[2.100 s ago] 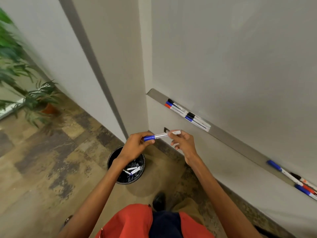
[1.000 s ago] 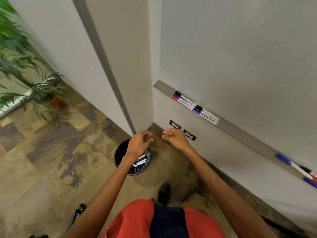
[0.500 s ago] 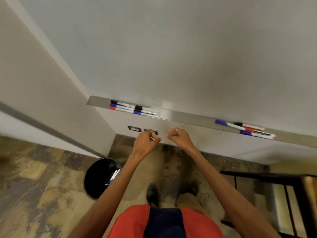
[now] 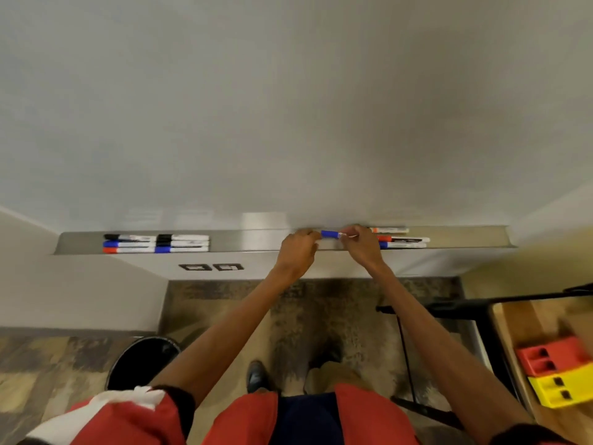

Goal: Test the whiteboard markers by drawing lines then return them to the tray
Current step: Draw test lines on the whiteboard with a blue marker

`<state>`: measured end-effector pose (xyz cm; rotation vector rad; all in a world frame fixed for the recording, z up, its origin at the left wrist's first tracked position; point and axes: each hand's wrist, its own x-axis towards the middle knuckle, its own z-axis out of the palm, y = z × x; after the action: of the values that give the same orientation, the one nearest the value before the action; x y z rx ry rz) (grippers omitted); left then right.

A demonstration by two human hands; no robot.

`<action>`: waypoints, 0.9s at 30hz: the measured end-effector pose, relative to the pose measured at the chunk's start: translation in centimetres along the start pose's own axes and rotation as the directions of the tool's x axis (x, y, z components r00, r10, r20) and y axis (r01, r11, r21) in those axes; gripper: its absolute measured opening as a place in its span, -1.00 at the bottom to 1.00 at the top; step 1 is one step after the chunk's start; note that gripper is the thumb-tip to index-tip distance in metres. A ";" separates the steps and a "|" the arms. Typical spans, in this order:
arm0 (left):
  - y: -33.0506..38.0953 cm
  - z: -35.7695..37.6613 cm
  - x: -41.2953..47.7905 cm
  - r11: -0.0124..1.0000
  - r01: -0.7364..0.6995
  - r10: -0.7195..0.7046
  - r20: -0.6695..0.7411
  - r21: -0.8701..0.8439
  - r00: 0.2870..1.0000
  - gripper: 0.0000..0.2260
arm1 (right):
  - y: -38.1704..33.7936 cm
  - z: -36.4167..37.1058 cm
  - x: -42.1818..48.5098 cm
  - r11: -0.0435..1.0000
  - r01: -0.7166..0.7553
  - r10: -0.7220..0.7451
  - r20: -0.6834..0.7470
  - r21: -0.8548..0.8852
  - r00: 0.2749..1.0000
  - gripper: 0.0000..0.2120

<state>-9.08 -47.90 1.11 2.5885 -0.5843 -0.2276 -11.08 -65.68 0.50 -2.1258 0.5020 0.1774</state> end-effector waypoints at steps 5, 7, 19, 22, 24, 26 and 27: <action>1.1 2.6 3.3 0.983 -0.059 0.053 0.036 0.171 0.998 -0.74 | 2.8 -1.3 1.9 0.998 0.013 -0.011 0.033 -0.064 0.999 -0.79; 1.3 3.5 3.7 0.981 -0.061 0.053 0.047 0.185 0.997 -0.76 | 3.4 -1.3 2.1 0.994 0.054 -0.049 0.049 -0.100 0.998 -0.78; 0.4 2.6 1.4 0.986 -0.115 0.121 -0.039 0.124 0.992 -0.76 | 2.0 -0.7 0.8 0.803 0.380 -0.389 0.078 -0.460 0.918 -0.76; -0.4 1.3 0.8 0.990 -0.130 0.133 -0.052 0.058 0.990 -0.78 | 0.3 -0.1 0.3 0.755 0.507 -0.484 0.169 -0.416 0.859 -0.74; -1.0 0.3 0.3 0.992 -0.125 0.126 -0.055 0.017 0.991 -0.78 | -0.6 0.2 -0.2 0.727 0.573 -0.550 0.178 -0.378 0.816 -0.74; -1.7 -0.7 -0.1 0.989 -0.147 0.147 -0.041 -0.003 0.988 -0.78 | -1.2 0.6 -0.8 0.699 0.606 -0.594 0.165 -0.380 0.788 -0.73; -2.1 -1.2 -0.3 0.986 -0.166 0.166 -0.034 -0.009 0.986 -0.77 | -1.4 0.8 -1.0 0.689 0.608 -0.598 0.166 -0.394 0.784 -0.70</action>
<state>-8.26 -45.63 1.19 2.5105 -0.7794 -0.1327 -11.37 -64.01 1.45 -2.6003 -0.3179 -0.0787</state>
